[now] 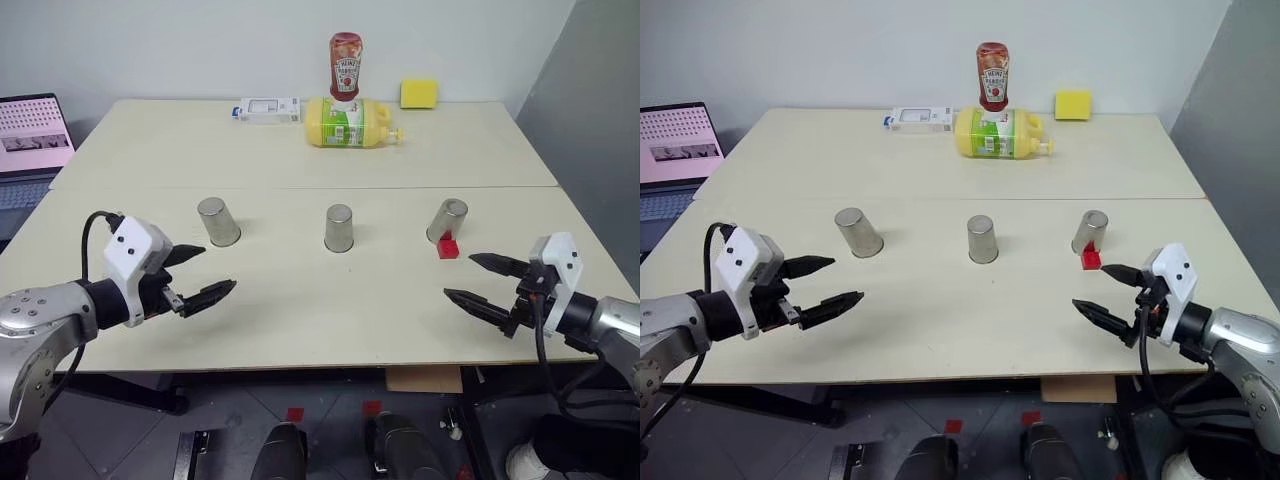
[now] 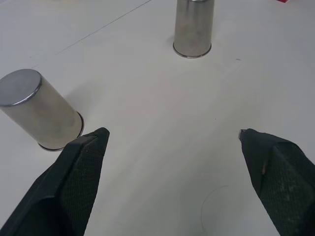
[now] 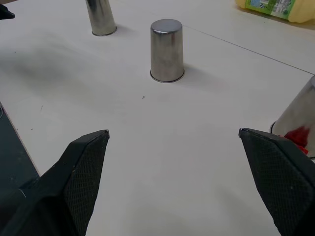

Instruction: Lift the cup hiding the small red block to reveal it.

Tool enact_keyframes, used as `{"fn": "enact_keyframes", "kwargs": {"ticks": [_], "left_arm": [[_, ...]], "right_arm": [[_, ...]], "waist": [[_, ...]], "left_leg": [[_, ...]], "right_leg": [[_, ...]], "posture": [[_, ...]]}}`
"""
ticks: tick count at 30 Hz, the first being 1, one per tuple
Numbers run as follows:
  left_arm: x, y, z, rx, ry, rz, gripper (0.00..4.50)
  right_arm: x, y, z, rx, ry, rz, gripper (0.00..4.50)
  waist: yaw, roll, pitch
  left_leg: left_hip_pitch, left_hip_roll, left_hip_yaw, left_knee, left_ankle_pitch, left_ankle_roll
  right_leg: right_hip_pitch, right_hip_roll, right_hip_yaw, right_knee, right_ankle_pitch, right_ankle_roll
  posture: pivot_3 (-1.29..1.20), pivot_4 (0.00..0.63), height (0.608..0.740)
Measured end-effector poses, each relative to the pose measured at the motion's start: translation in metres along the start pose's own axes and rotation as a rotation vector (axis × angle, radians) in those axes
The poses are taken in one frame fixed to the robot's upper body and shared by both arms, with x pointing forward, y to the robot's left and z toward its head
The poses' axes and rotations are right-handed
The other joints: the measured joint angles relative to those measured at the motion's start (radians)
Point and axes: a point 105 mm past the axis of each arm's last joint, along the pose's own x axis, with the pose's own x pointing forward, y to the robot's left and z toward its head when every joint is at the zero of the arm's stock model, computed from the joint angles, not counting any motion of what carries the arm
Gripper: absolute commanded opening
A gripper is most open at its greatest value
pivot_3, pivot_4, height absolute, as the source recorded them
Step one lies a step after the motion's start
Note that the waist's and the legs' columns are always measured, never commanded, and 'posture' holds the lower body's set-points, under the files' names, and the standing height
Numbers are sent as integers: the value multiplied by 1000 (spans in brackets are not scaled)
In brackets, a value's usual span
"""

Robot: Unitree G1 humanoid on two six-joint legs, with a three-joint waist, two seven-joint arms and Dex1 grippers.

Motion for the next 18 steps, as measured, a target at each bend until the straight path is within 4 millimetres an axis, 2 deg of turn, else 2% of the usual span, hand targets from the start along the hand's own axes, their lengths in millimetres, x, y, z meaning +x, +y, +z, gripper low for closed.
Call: {"fn": "enact_keyframes", "kwargs": {"ticks": [13, 18], "left_arm": [[-1, 1, 0, -6, 19, -3, 4500], [0, 3, 7, 8, 1, 0, 4500]], "right_arm": [[0, 0, 1, 2, 12, 7, 4482], [0, -1, 4, -13, 0, 8, 4482]], "waist": [[0, 0, 0], [0, 0, 0]], "left_leg": [[0, 0, 0, 0, 0, 0], [0, 0, 0, 0, 0, 0]], "right_leg": [[0, 0, 0, 0, 0, 0], [0, 0, 0, 0, 0, 0]], "posture": [[0, 150, 740], [0, 150, 740]]}}
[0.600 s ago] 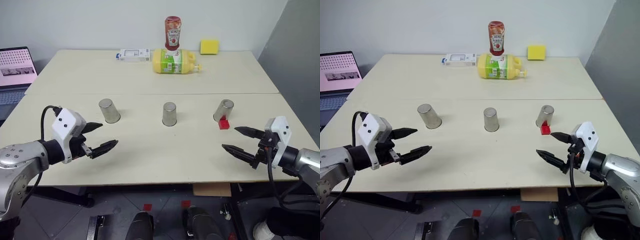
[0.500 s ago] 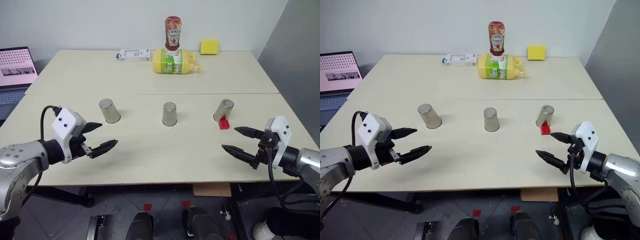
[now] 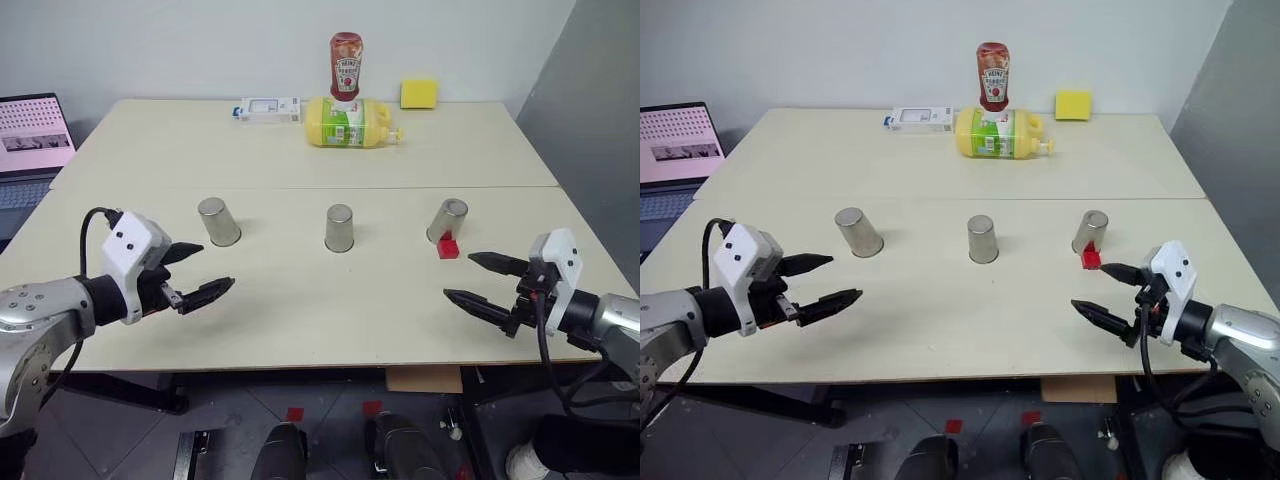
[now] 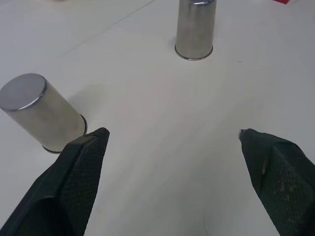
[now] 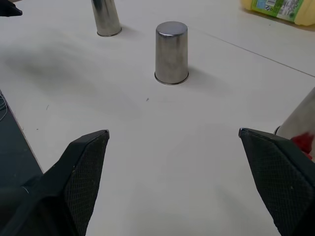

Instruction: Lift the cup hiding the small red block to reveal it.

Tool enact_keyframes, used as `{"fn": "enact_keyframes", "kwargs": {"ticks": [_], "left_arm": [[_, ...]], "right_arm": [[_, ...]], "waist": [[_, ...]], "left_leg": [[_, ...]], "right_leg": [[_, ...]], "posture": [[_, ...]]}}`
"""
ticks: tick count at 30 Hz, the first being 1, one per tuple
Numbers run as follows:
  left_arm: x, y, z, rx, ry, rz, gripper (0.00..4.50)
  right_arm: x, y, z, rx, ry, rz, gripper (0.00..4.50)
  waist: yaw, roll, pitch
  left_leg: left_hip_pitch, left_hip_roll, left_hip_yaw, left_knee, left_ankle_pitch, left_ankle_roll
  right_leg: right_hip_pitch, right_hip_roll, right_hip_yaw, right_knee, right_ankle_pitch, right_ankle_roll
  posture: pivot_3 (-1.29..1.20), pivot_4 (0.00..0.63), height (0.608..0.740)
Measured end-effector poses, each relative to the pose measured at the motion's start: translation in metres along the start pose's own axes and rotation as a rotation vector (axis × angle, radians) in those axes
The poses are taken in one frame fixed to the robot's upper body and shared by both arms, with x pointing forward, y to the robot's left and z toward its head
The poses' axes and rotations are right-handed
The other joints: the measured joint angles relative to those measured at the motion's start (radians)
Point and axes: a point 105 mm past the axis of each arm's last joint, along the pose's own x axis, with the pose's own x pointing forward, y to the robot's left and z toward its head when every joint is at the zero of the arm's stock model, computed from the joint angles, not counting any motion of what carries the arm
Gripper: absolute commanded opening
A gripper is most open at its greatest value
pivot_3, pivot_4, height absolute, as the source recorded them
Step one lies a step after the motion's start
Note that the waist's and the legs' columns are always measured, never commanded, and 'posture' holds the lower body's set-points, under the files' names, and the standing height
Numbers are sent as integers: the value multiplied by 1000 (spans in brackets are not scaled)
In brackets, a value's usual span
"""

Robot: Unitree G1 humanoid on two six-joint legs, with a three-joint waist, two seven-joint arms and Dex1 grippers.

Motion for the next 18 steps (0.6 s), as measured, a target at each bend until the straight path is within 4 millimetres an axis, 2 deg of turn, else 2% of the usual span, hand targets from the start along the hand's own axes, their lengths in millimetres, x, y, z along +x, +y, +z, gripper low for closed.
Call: {"fn": "enact_keyframes", "kwargs": {"ticks": [18], "left_arm": [[1, -3, -5, -27, 20, -16, 4500]], "right_arm": [[-1, 4, -1, -2, 8, 61, 4482]], "waist": [[0, 0, 0]], "left_leg": [[0, 0, 0, 0, 0, 0]], "right_leg": [[0, 0, 0, 0, 0, 0]], "posture": [[0, 150, 740]]}}
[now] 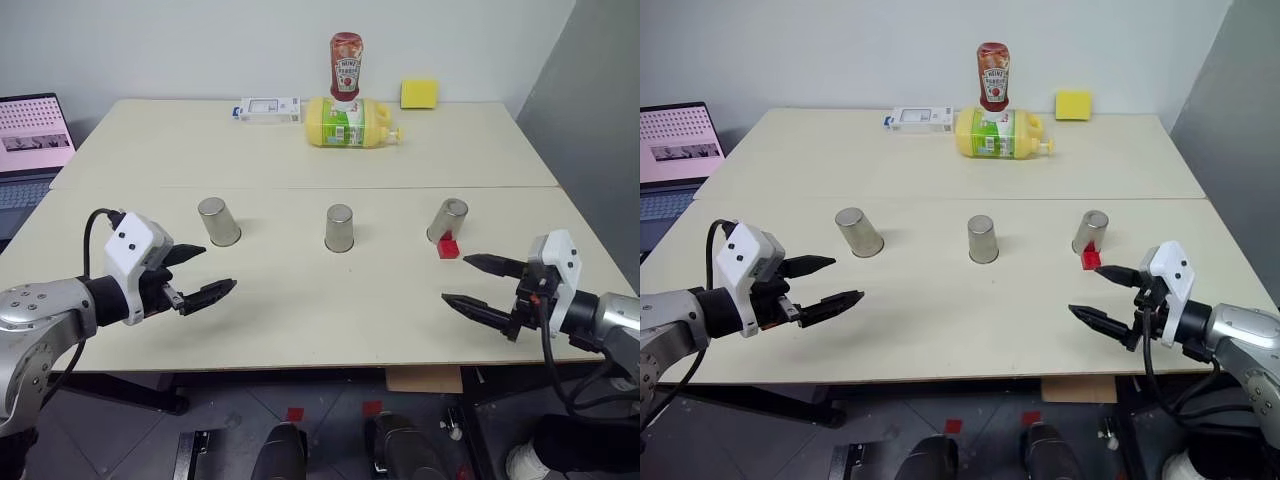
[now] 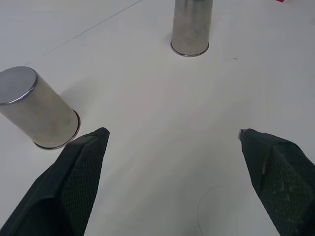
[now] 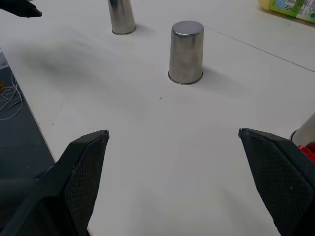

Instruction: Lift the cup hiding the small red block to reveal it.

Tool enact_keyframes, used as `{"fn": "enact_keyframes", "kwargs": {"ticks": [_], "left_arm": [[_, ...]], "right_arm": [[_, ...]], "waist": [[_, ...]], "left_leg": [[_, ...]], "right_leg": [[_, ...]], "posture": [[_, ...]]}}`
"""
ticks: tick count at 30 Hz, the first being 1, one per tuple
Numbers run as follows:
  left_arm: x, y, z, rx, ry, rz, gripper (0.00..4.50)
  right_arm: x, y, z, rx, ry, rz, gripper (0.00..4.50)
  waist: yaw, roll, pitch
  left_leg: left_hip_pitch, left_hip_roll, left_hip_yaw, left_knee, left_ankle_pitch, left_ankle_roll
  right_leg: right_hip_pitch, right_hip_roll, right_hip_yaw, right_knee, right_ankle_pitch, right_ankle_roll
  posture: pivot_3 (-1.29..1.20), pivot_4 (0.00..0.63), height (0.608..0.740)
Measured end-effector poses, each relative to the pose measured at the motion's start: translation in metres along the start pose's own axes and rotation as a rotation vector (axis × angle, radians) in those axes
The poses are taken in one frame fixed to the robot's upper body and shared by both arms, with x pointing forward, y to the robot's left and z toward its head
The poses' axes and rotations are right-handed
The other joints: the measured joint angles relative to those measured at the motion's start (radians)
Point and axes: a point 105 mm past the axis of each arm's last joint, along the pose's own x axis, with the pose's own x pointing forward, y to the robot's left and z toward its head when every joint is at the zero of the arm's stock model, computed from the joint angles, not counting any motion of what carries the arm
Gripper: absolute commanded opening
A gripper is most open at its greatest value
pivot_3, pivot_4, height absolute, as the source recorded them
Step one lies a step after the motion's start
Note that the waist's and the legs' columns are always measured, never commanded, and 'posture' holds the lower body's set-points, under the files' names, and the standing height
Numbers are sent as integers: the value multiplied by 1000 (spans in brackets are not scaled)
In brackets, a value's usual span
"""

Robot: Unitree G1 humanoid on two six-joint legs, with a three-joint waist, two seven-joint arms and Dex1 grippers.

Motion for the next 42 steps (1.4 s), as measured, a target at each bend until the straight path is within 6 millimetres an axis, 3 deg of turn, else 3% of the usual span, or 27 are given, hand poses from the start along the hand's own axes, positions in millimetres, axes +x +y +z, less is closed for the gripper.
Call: {"fn": "enact_keyframes", "kwargs": {"ticks": [9, 21, 42], "left_arm": [[0, 0, -1, -2, 0, 1, 4500], [-2, -8, -17, -34, 46, -33, 4500], [-2, -12, -17, -32, 43, -41, 4500]], "right_arm": [[0, -1, -3, -1, -2, 27, 4482], [8, -4, -1, -19, 1, 39, 4482], [9, -4, -5, -27, 2, 66, 4482]], "waist": [[0, 0, 0], [0, 0, 0], [0, 0, 0]], "left_leg": [[0, 0, 0, 0, 0, 0], [0, 0, 0, 0, 0, 0], [0, 0, 0, 0, 0, 0]], "right_leg": [[0, 0, 0, 0, 0, 0], [0, 0, 0, 0, 0, 0], [0, 0, 0, 0, 0, 0]], "posture": [[0, 150, 740], [0, 150, 740], [0, 150, 740]]}}
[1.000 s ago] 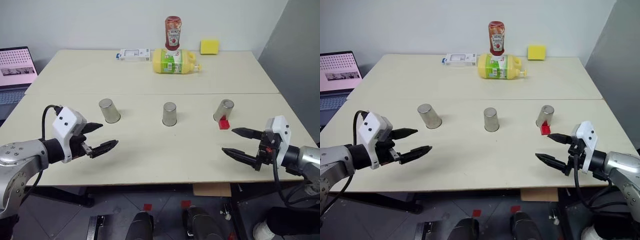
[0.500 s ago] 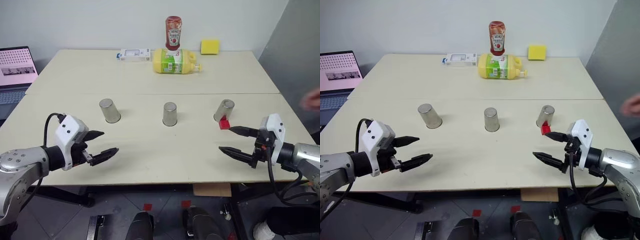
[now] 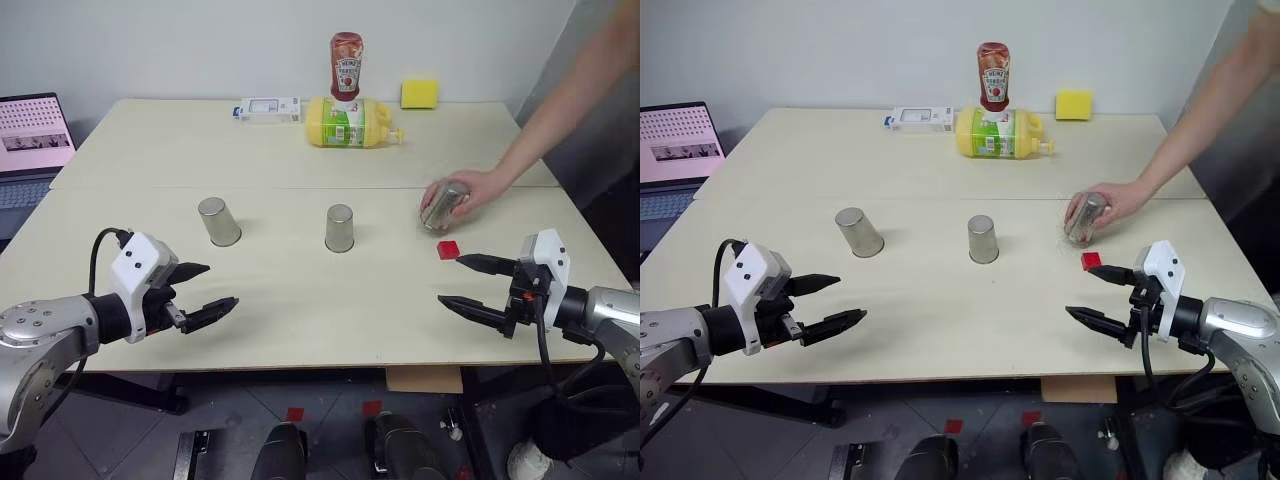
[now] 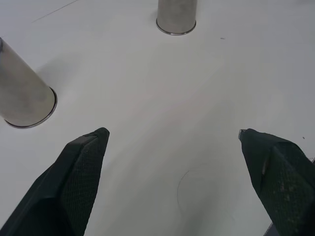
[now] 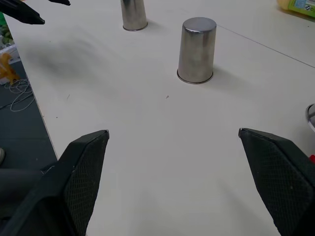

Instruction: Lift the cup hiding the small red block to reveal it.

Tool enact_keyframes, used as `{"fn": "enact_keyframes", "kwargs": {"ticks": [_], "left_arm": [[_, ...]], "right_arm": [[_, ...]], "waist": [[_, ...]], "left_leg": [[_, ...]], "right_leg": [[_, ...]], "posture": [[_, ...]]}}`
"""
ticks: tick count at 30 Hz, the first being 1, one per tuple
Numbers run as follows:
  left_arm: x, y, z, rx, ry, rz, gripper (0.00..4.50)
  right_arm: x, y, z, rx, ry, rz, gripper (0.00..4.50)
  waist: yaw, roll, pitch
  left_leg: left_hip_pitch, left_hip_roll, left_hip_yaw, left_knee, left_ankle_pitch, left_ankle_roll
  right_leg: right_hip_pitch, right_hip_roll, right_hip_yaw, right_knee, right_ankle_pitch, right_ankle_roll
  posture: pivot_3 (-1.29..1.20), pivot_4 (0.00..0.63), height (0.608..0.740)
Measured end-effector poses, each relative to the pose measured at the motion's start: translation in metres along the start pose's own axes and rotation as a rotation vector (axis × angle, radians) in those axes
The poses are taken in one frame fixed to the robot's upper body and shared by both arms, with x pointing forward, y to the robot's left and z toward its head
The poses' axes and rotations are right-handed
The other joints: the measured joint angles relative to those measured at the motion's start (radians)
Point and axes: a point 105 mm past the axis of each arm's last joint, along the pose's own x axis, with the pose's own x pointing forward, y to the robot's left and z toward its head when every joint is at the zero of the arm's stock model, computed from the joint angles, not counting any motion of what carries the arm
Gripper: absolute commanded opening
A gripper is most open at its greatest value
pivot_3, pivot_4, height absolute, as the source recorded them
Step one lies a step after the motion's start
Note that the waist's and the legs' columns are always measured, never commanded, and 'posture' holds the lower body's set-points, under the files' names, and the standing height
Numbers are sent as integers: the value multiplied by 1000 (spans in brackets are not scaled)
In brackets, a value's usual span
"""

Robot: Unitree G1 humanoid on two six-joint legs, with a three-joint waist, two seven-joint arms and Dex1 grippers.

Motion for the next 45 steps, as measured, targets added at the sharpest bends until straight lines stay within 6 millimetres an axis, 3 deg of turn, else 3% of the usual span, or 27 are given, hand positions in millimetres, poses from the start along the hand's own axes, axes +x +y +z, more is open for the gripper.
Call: {"fn": "enact_keyframes", "kwargs": {"ticks": [26, 33, 37, 40, 45], "left_arm": [[5, 3, 12, 32, -41, 16, 4500], [29, 4, 28, -8, -110, -12, 4500], [59, 13, 41, 23, -137, 27, 4500], [79, 11, 45, 23, -141, 3, 4500], [122, 6, 68, 54, -186, -65, 4500]], "right_arm": [[7, 3, 2, -13, -3, 7, 4482], [21, 11, 17, -41, -40, 52, 4482], [31, 16, 23, -47, -42, 67, 4482], [36, 16, 21, -35, -23, 57, 4482], [45, 15, 19, 0, 52, 10, 4482]], "waist": [[0, 0, 0], [1, 0, 0], [3, -1, 0], [3, -1, 0], [4, -1, -1]], "left_leg": [[0, 0, 0, 0, 0, 0], [0, 0, -1, 0, 0, 0], [-1, -1, -1, 1, 0, 0], [-2, -1, -1, 1, 0, 0], [-3, -2, -2, 1, 0, 0]], "right_leg": [[0, 0, 0, 0, 0, 0], [0, 0, -1, 0, 0, 1], [1, 0, 0, 0, 1, 2], [0, 0, 0, 0, 1, 2], [0, 0, -1, 0, 1, 2]], "posture": [[0, 150, 740], [0, 150, 740], [0, 150, 740], [0, 150, 740], [0, 150, 740]]}}
